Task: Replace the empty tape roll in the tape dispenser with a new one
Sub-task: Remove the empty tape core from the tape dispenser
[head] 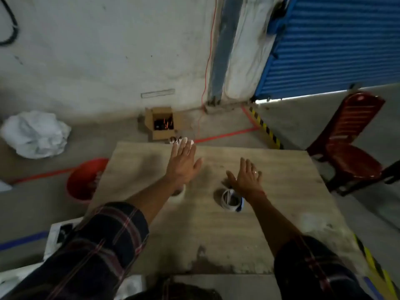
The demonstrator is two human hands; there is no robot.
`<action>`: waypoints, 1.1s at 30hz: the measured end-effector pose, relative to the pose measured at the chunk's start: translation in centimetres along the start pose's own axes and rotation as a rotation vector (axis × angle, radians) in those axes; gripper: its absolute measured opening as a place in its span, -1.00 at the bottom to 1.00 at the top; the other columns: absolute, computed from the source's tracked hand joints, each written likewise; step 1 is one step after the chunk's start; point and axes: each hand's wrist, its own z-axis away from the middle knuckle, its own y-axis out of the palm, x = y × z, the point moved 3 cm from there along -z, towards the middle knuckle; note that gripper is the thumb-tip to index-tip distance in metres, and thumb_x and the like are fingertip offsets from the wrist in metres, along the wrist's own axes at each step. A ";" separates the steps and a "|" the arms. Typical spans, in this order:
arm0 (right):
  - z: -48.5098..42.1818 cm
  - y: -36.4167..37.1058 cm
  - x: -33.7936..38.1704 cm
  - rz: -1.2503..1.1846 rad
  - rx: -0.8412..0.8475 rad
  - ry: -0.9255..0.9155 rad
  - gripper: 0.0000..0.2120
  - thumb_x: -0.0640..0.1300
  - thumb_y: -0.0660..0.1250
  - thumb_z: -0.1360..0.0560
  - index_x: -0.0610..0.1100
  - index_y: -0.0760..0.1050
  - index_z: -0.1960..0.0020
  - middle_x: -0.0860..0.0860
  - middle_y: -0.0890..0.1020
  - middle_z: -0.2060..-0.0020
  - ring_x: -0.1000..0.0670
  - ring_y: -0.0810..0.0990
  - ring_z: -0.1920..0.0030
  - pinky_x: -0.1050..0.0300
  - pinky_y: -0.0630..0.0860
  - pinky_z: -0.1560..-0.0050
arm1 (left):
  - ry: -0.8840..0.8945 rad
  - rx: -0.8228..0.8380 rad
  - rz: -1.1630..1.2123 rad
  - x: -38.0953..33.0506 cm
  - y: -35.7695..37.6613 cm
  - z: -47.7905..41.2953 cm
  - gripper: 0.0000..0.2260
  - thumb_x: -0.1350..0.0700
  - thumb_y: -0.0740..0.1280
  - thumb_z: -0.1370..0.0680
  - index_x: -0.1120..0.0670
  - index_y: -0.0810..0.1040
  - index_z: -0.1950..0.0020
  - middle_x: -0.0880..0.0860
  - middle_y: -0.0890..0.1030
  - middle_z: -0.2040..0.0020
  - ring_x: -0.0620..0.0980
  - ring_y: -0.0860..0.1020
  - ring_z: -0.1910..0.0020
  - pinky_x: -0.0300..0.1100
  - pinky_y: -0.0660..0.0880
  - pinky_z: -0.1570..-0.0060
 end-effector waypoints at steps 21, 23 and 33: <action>-0.4 11.1 -9.9 -0.663 0.222 0.452 -0.48 -0.24 0.28 -0.56 -0.06 0.32 -0.50 -0.25 0.68 0.02 -0.22 0.66 -0.04 -0.15 0.58 -0.18 | -0.076 -0.184 0.302 -2.8 10.1 9.9 -0.74 0.09 0.20 -0.47 0.09 0.68 0.07 0.07 0.70 0.21 0.15 0.64 0.24 -0.08 0.58 0.28; 0.3 11.5 -9.8 -0.702 0.203 0.456 -0.48 -0.26 0.29 -0.55 -0.05 0.34 -0.48 -0.25 0.70 0.09 -0.19 0.67 0.06 -0.11 0.60 -0.16 | -0.101 -0.170 0.348 -4.2 10.2 10.7 -0.75 0.08 0.20 -0.50 0.10 0.66 0.06 0.10 0.68 0.21 0.17 0.62 0.26 -0.06 0.56 0.32; 12.4 14.7 -6.0 -0.728 0.200 0.373 -0.56 -0.09 0.30 -0.58 -0.03 0.39 -0.45 -0.14 0.70 0.00 -0.08 0.68 0.06 0.04 0.61 -0.04 | -0.639 0.453 0.617 -8.5 16.0 14.7 -0.42 -0.11 0.27 -0.61 0.13 0.22 -0.54 0.15 0.40 -0.47 0.13 0.39 -0.43 -0.03 0.33 -0.37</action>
